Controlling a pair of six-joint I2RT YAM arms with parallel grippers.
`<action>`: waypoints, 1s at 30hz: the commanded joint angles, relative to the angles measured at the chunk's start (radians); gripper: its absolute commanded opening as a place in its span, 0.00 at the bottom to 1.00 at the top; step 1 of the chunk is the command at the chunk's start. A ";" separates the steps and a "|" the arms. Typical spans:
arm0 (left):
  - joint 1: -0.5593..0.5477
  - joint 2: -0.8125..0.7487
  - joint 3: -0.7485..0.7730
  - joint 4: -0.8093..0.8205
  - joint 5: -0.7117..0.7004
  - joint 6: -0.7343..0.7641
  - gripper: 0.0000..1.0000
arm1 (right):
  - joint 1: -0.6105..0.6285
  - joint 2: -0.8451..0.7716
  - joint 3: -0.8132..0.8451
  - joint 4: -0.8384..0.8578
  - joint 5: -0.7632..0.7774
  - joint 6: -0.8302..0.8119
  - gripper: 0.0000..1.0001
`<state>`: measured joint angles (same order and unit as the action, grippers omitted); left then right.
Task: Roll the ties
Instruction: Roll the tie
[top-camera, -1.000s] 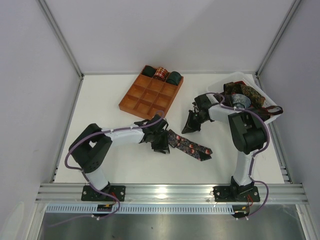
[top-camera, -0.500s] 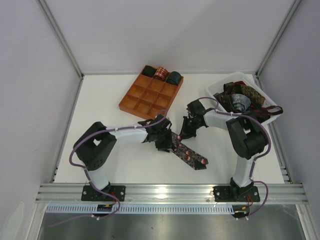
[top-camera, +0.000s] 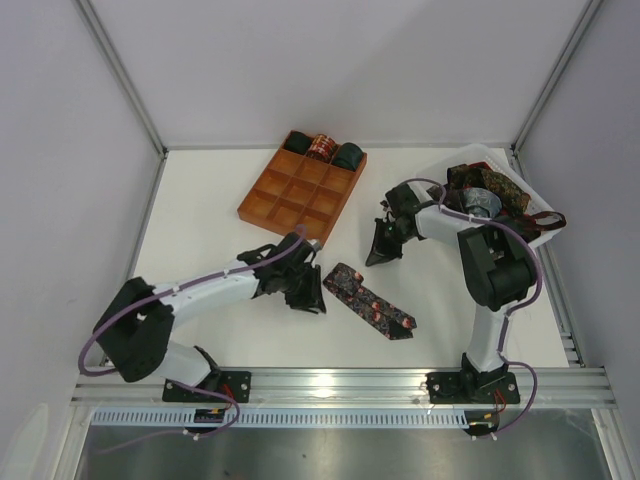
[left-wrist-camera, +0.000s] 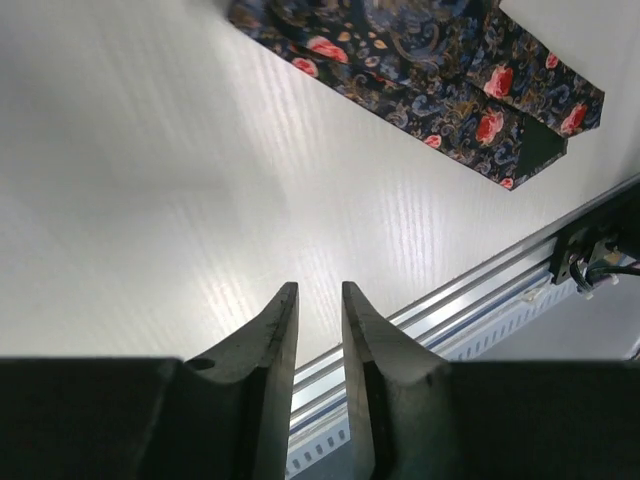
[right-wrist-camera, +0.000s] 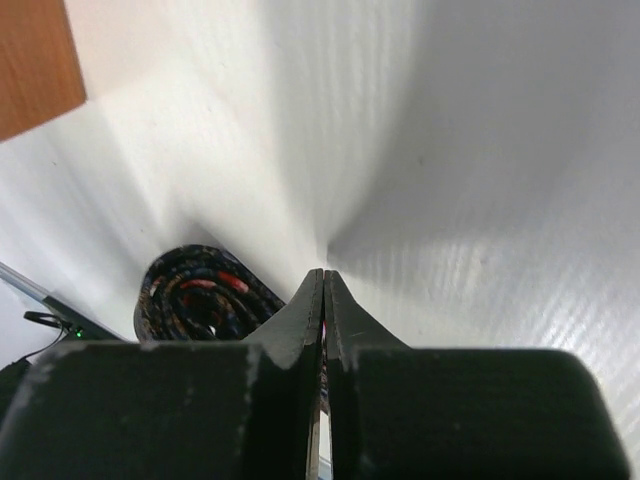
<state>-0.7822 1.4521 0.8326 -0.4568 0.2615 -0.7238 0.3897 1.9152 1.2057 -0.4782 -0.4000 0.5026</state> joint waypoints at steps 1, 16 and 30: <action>0.044 -0.076 -0.009 -0.100 -0.070 0.035 0.28 | 0.012 0.034 0.075 -0.033 0.000 -0.039 0.03; -0.031 0.105 0.063 -0.069 -0.247 -0.364 0.00 | 0.112 0.053 0.064 -0.056 0.171 0.139 0.00; -0.097 0.289 0.091 -0.059 -0.260 -0.638 0.01 | 0.153 -0.010 -0.027 -0.073 0.139 0.146 0.00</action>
<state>-0.8730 1.7039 0.9554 -0.5201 0.0330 -1.2675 0.5175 1.9263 1.2171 -0.5049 -0.2882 0.6449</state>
